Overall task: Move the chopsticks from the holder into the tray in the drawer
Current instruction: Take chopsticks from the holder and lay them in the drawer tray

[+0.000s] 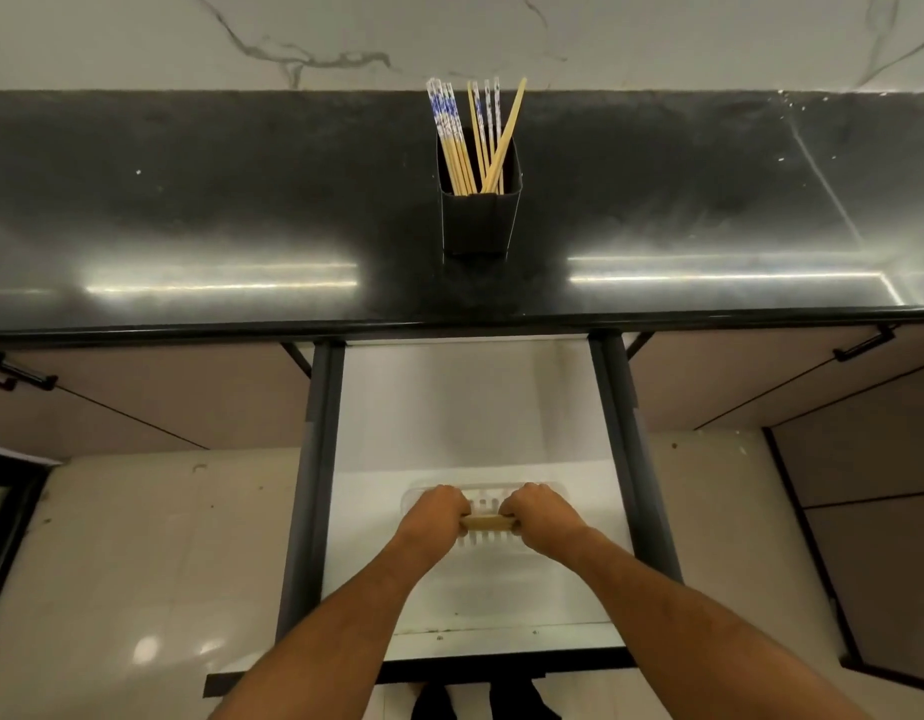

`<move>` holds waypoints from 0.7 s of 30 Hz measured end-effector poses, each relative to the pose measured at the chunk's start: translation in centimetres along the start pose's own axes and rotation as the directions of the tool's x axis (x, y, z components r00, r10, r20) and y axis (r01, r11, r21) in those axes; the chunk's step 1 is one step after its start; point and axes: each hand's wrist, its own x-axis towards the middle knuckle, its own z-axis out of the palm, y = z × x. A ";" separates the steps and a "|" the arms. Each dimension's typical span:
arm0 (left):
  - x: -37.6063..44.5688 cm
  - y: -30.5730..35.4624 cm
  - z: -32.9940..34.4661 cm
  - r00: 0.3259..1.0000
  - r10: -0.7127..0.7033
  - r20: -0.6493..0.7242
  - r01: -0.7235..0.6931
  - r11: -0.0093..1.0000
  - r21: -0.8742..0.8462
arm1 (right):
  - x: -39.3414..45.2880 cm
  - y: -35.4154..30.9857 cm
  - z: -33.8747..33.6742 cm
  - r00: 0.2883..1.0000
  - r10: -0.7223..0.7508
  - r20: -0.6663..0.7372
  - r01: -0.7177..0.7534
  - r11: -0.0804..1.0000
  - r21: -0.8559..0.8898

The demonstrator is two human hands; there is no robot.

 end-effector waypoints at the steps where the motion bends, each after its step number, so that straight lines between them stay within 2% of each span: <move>1: 0.1 -0.1 0.4 1.000 -0.007 -0.006 0.007 1.000 -0.011 | 0.2 0.1 0.3 1.000 -0.002 0.005 0.002 1.000 0.010; 12: 0.0 -0.4 3.1 0.999 0.008 -0.043 -0.008 1.000 0.016 | 0.5 0.5 2.2 1.000 -0.001 -0.014 0.001 1.000 -0.004; 21: 0.1 -0.7 3.2 0.986 0.004 -0.167 0.002 0.999 0.040 | 0.4 1.4 2.2 0.994 -0.065 -0.086 0.054 0.990 -0.131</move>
